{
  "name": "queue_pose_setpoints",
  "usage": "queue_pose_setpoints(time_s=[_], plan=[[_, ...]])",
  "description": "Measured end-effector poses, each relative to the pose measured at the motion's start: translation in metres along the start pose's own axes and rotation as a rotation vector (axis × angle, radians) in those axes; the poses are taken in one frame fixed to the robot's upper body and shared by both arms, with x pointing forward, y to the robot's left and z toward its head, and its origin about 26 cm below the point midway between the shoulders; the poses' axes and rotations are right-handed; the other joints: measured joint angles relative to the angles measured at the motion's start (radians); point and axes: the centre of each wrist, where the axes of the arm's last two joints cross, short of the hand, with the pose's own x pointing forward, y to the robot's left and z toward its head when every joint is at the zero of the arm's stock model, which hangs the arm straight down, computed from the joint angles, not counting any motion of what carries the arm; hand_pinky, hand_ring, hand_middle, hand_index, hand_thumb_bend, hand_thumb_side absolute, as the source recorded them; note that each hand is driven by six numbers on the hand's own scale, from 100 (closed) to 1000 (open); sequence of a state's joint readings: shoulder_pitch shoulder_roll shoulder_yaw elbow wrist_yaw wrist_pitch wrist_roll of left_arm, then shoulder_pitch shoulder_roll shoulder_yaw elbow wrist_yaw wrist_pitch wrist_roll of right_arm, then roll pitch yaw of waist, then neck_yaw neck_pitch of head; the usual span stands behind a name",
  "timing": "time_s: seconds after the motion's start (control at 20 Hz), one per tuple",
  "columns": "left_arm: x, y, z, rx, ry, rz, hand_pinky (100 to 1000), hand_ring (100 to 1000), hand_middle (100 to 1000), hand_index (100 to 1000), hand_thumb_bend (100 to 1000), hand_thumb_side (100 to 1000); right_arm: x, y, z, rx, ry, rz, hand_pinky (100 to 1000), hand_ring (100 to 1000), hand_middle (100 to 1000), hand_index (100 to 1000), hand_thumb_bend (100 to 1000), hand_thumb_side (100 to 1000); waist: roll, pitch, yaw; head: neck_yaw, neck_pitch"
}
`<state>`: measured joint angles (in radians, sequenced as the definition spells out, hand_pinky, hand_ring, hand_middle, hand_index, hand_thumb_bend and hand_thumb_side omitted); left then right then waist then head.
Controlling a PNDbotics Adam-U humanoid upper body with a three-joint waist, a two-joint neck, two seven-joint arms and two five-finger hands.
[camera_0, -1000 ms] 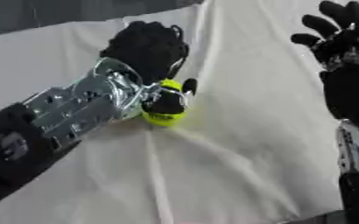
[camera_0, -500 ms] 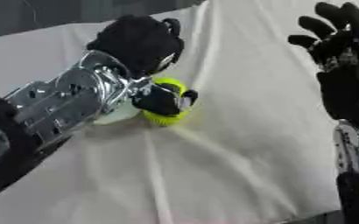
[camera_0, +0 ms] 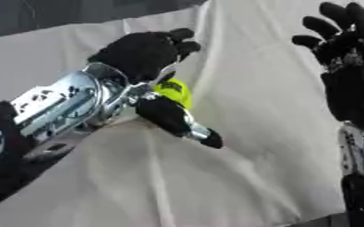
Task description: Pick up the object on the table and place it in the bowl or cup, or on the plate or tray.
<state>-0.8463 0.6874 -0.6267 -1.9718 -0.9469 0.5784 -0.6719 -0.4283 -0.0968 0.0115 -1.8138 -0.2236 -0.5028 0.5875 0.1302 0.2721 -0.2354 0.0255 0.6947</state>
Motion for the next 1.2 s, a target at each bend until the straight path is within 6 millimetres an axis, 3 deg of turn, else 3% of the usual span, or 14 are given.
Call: queue_pose_setpoints(time_s=[0.05, 0.6, 1.2], plan=[[-0.001, 0.0, -0.001, 0.004, 0.01, -0.007, 608, 787, 1000, 969, 834, 777, 0.0, 0.0, 0.0, 0.0, 0.0, 0.0, 851, 919, 938, 1000, 100, 849, 0.0, 0.0, 0.0, 0.0, 0.0], [-0.003, -0.019, -0.045, -0.062, 0.115, -0.087, 563, 755, 1000, 937, 800, 770, 0.0, 0.0, -0.002, 0.002, -0.006, 0.001, 851, 918, 938, 1000, 100, 849, -0.004, 0.008, -0.009, 0.0, 0.0], [-0.009, -0.039, -0.067, -0.163, 0.146, -0.072, 582, 782, 1000, 924, 743, 774, 0.0, -0.001, -0.003, 0.003, -0.009, 0.002, 851, 918, 938, 1000, 100, 850, -0.004, 0.01, -0.01, 0.0, 0.002]])
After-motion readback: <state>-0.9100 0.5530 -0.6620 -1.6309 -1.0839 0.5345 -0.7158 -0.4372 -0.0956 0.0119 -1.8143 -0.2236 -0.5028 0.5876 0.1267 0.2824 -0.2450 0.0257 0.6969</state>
